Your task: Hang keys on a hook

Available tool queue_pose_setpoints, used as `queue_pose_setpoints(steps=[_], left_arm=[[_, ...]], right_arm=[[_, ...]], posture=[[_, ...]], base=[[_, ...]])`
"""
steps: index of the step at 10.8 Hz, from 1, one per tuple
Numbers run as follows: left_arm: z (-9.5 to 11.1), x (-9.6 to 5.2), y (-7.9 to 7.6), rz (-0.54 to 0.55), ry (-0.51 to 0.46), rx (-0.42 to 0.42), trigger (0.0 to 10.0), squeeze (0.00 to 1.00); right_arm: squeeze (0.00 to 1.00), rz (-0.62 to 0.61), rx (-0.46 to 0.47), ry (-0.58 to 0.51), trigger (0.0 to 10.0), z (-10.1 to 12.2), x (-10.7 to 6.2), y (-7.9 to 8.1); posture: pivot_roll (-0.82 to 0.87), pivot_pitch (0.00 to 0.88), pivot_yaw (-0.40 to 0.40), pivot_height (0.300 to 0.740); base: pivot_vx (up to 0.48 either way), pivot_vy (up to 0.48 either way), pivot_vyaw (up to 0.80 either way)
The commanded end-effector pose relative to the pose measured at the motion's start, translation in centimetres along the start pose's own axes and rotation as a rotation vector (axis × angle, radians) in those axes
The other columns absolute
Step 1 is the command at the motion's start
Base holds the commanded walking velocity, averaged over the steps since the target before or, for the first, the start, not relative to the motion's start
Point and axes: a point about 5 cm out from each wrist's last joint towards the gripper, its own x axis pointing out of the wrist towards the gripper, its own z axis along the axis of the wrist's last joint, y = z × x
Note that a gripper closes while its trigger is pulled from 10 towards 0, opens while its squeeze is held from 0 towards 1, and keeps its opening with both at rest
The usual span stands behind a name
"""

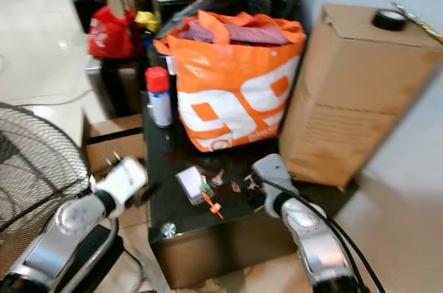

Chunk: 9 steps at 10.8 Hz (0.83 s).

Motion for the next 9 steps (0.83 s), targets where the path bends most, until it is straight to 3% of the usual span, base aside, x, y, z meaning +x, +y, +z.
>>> queue_pose_setpoints(steps=[1, 2, 3, 5, 7, 9], left_arm=[[0.0, 0.0, -0.3, -0.039, -0.003, 0.031, 10.0, 0.00], [0.1, -0.2, -1.0, -0.077, -0.007, 0.032, 10.0, 0.00], [0.1, -0.3, -1.4, -0.089, -0.010, 0.031, 10.0, 0.00], [-0.3, -0.9, -2.6, -0.123, 0.005, 0.023, 10.0, 0.00], [-1.8, -1.3, -4.1, -0.138, 0.059, 0.009, 10.0, 0.00], [-3.0, -0.8, -5.5, -0.143, 0.093, -0.002, 10.0, 0.00]], right_arm=[[0.00, 0.078, -0.013, 0.023, 10.0, -0.1, 0.5, 0.7], [0.00, 0.216, 0.005, 0.061, 10.0, -0.5, 0.9, 2.2], [0.00, 0.259, 0.001, 0.071, 10.0, -0.6, 1.1, 2.8], [0.00, 0.262, -0.062, 0.088, 10.0, -0.6, 2.1, 3.5], [0.00, 0.294, -0.012, 0.109, 10.0, -0.7, 2.6, 4.4], [0.00, 0.283, -0.017, 0.096, 10.0, -0.7, 3.5, 5.0]], posture=[[-0.12, 0.000, 0.003, 0.740], [-0.12, 0.000, -0.002, 0.740], [-0.12, 0.003, -0.003, 0.740], [-0.12, 0.033, -0.012, 0.740], [-0.11, 0.051, -0.029, 0.740], [-0.11, 0.069, -0.035, 0.740]], base=[[0.000, 0.000, 0.00], [0.000, 0.000, 0.00], [0.000, 0.000, 0.00], [0.000, 0.000, 0.00], [0.000, 0.000, 0.00], [0.000, 0.000, 0.00]])
